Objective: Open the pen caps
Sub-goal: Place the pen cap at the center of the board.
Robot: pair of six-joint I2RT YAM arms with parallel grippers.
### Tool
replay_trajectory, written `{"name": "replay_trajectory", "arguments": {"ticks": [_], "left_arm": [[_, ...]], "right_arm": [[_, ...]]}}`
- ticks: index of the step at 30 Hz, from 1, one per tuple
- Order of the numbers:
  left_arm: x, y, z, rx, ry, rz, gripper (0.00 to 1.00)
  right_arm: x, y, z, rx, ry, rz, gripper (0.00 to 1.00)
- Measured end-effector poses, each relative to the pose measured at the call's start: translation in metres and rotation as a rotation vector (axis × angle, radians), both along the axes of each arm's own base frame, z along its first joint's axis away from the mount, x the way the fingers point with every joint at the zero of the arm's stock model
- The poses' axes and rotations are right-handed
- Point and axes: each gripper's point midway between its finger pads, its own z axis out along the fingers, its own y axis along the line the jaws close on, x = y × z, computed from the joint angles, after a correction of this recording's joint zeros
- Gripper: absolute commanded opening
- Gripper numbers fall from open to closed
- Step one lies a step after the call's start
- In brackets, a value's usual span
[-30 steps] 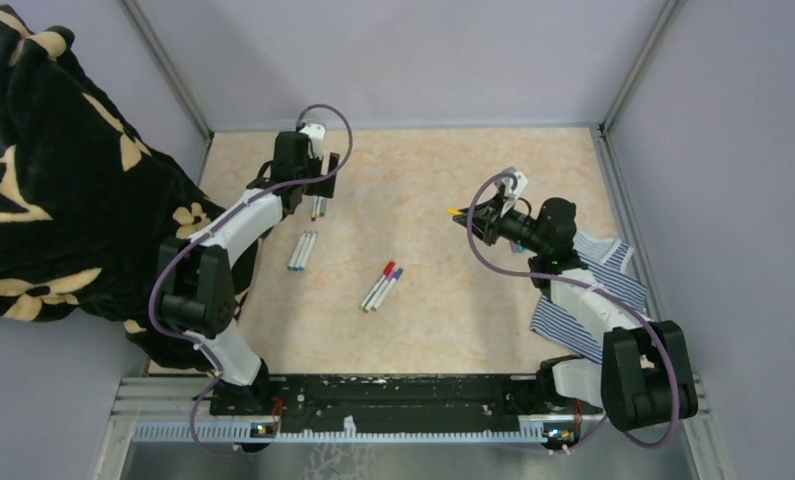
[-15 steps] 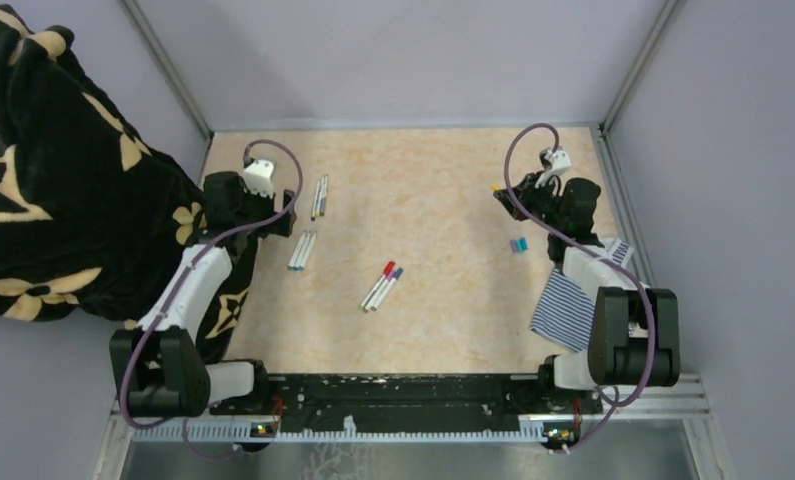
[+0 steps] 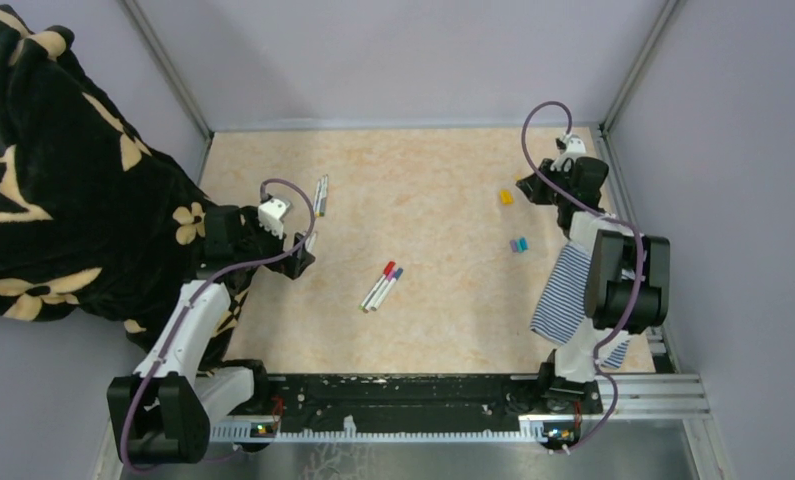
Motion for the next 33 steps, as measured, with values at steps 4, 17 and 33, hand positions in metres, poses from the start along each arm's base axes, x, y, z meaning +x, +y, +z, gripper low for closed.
{"name": "replay_trajectory", "arguments": {"ticks": [4,17,33], "left_arm": [[-0.005,-0.006,0.007,-0.016,-0.027,-0.040,1.00],[-0.010,-0.006,0.009,-0.033,-0.043,-0.058,1.00],[-0.010,-0.006,0.008,-0.038,-0.041,-0.062,1.00]], "right_arm": [[0.017,-0.004,-0.018,-0.005,0.042,-0.005,0.00],[0.045,-0.015,-0.055,-0.020,0.188,-0.022,0.00],[0.045,-0.021,-0.095,-0.037,0.360,-0.029,0.02]]}}
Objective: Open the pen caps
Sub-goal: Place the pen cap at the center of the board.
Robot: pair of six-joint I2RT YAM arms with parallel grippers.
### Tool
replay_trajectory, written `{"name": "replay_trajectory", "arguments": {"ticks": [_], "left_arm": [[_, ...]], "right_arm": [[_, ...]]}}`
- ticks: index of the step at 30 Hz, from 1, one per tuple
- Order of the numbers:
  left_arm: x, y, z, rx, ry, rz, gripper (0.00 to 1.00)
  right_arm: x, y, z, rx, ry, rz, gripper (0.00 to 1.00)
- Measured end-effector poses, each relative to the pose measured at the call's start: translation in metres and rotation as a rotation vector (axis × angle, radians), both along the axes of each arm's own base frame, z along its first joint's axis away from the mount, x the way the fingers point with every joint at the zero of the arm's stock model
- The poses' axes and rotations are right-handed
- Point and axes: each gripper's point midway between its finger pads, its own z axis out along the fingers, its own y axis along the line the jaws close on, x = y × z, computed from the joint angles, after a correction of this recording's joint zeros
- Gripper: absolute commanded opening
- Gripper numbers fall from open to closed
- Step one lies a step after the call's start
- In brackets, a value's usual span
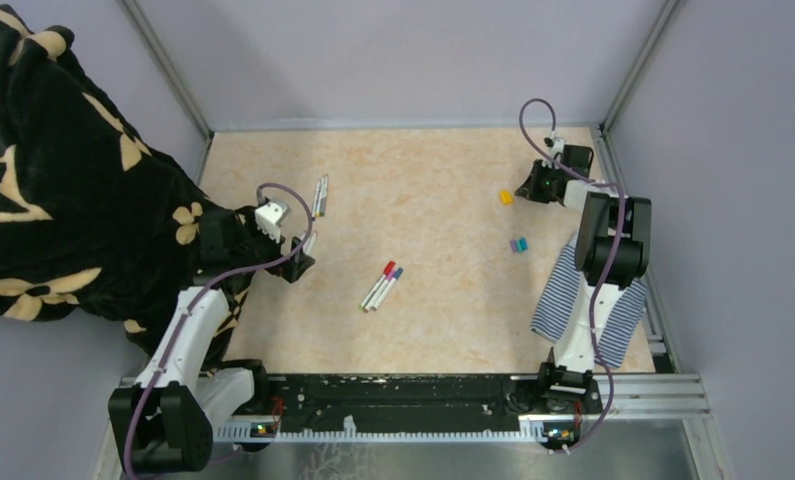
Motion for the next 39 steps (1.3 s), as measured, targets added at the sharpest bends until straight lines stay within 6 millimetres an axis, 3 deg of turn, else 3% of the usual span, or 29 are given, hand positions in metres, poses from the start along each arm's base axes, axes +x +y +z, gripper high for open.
{"name": "replay_trajectory", "arguments": {"ticks": [21,39], "left_arm": [[0.000,0.001,0.000,-0.004,-0.001,-0.003,1.00],[-0.001,0.000,0.000,-0.012,0.001,-0.009,1.00]], "right_arm": [[0.002,0.013,-0.002,-0.050,0.011,0.057,0.26],[0.000,0.015,-0.001,-0.050,0.014,0.066,0.36]]}}
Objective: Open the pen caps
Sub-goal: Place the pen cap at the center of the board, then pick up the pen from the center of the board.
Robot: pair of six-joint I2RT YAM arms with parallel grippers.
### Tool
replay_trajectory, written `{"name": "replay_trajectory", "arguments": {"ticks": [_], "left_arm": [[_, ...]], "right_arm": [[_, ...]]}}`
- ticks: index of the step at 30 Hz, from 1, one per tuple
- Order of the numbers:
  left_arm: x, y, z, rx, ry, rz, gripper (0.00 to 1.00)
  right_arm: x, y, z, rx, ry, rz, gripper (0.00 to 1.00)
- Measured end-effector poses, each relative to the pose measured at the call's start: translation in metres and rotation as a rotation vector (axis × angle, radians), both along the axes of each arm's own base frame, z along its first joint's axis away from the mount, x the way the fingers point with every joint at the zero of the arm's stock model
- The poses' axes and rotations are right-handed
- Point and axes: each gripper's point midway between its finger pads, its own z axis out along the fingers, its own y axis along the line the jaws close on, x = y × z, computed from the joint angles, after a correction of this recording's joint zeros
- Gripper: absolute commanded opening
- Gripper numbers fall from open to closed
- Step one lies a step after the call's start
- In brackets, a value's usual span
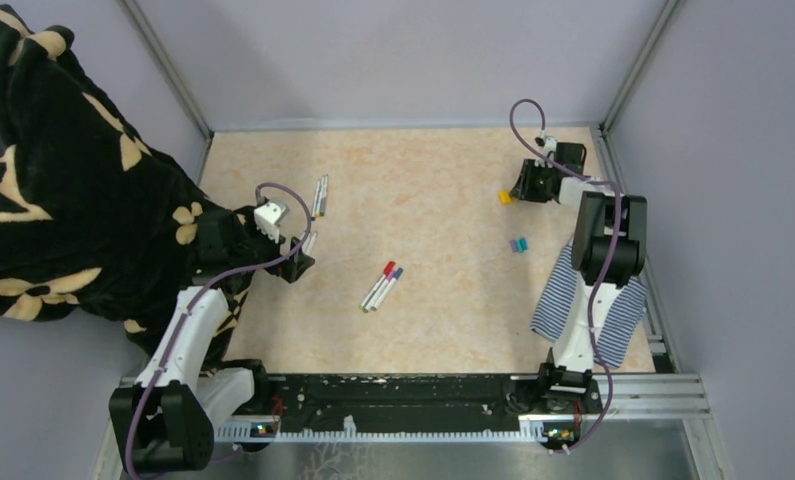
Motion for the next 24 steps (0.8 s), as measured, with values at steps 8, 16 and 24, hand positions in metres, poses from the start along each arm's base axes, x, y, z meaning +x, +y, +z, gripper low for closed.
{"name": "replay_trajectory", "arguments": {"ticks": [8,16,24], "left_arm": [[-0.002,-0.004,0.001,-0.006,-0.008,-0.033,1.00],[-0.004,-0.012,-0.009,-0.028,0.029,-0.087,1.00],[-0.009,-0.027,-0.019,-0.025,0.063,-0.144,1.00]], "right_arm": [[-0.006,0.002,0.018,0.008,-0.004,0.007,0.42],[-0.020,0.012,0.077,0.015,-0.110,0.033,0.60],[-0.065,0.057,0.129,0.031,-0.221,0.135,0.91]]}}
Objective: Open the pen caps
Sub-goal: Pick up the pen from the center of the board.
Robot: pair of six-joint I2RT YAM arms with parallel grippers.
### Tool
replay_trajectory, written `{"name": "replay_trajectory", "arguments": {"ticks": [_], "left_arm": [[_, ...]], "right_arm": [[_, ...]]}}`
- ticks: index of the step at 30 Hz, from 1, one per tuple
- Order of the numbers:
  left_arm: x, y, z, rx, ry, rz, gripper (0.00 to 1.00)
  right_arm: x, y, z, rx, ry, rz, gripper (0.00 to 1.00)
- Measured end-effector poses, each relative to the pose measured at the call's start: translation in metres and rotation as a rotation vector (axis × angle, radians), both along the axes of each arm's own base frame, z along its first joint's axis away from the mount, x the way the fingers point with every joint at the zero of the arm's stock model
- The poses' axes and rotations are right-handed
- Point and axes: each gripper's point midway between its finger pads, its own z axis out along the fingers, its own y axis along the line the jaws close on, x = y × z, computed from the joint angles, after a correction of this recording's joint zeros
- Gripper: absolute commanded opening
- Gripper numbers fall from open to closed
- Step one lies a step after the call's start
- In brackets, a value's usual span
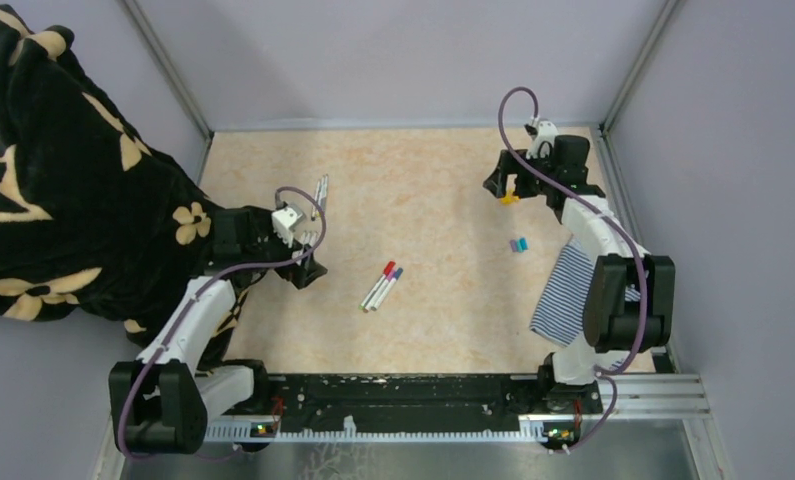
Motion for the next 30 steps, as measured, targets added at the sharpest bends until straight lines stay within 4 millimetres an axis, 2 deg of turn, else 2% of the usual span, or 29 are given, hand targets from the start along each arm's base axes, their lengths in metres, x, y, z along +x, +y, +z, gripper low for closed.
{"name": "replay_trajectory", "arguments": {"ticks": [4,9,18,30], "left_arm": [[-0.006,-0.020,-0.005,0.046,-0.004,-0.056,1.00],[-0.014,-0.051,-0.016,0.129,-0.018,-0.140,1.00],[-0.002,-0.080,-0.043,0.260,0.034,-0.161,1.00],[0.012,-0.114,-0.059,0.325,0.092,-0.161,0.95]], "right_arm": [[-0.019,0.021,0.017,0.020,-0.045,0.060,0.92],[-0.037,0.031,0.031,0.045,-0.095,0.102,0.92],[-0.057,0.042,0.025,0.066,-0.145,0.171,0.92],[-0.061,0.046,0.028,0.063,-0.205,0.205,0.92]]}}
